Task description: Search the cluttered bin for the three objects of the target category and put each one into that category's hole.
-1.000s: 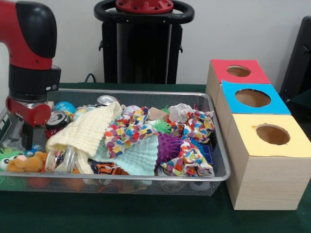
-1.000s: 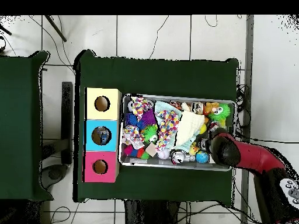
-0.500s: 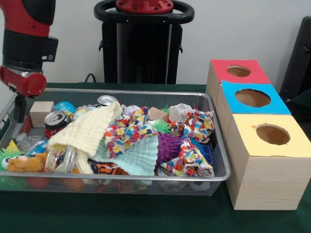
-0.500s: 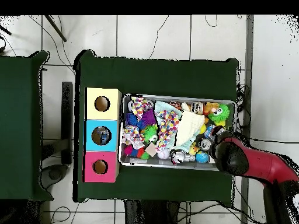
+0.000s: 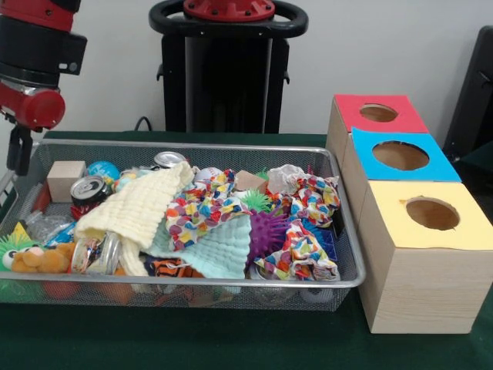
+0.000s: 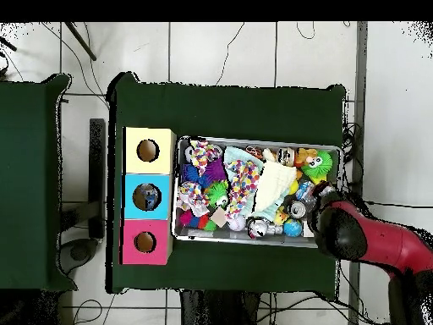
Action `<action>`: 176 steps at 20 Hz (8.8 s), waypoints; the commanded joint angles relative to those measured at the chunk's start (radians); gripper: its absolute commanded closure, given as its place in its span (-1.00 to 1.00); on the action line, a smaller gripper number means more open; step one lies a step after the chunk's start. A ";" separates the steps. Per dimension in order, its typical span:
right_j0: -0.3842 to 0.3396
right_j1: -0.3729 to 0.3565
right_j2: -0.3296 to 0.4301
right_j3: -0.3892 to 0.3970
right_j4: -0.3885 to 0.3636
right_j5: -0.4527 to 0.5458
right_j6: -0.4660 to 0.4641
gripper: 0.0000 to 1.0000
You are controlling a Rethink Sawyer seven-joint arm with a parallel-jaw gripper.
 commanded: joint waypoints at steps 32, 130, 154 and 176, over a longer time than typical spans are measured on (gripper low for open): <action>-0.457 0.281 0.751 0.093 -0.591 -0.046 -0.479 -1.00; -0.369 0.094 0.503 0.240 -0.203 0.223 -1.070 -1.00; -0.411 0.054 0.582 0.186 -0.153 0.296 -1.148 -1.00; -0.544 0.213 0.615 0.089 -0.257 0.315 -1.296 -1.00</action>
